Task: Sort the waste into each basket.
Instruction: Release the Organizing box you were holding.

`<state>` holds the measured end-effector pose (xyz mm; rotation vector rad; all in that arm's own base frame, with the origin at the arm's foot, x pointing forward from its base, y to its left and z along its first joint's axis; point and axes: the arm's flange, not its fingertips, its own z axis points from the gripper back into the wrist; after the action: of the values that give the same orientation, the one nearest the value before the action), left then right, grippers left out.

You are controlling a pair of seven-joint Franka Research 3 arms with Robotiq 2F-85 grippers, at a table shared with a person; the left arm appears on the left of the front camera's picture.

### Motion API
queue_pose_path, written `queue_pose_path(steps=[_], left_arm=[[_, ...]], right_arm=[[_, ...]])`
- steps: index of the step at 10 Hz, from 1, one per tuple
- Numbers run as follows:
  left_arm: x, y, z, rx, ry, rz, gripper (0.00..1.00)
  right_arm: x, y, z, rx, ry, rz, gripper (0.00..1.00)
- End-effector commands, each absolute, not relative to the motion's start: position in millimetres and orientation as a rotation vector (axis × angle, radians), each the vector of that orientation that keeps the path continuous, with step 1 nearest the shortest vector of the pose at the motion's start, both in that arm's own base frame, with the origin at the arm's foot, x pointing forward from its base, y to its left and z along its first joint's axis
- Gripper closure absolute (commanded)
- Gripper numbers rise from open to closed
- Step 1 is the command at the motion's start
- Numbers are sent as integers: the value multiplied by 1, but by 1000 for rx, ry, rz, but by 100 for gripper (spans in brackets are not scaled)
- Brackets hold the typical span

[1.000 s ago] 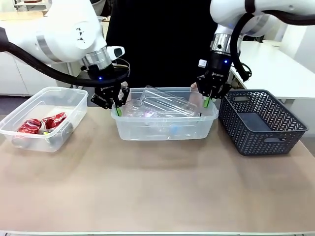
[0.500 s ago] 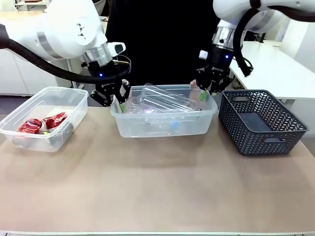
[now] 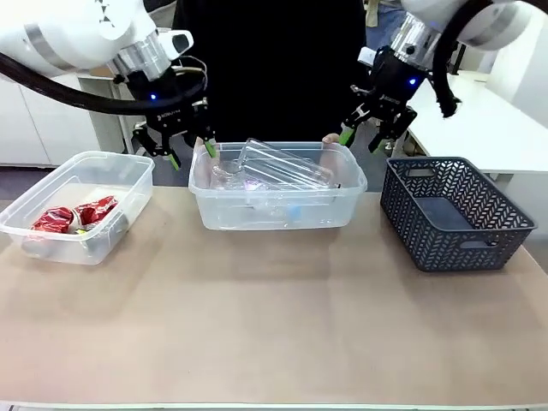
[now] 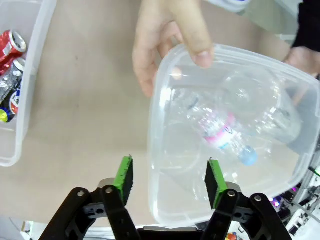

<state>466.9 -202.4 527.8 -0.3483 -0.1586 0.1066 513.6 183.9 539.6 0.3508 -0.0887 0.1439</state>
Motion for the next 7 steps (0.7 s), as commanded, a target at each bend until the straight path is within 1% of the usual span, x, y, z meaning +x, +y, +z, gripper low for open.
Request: queue_pose_path(steps=[1, 4, 5, 7], left_arm=[[451, -187, 526, -433, -179, 38, 0], [450, -177, 515, -528, -119, -44, 0], [454, -191, 532, -441, -168, 30, 0], [454, -191, 532, -441, -168, 30, 0]], right_arm=[[492, 170, 535, 405, -158, 186, 0], [482, 153, 532, 450, -187, 174, 0], [493, 169, 546, 389, -156, 161, 0], [493, 169, 546, 389, -156, 161, 0]])
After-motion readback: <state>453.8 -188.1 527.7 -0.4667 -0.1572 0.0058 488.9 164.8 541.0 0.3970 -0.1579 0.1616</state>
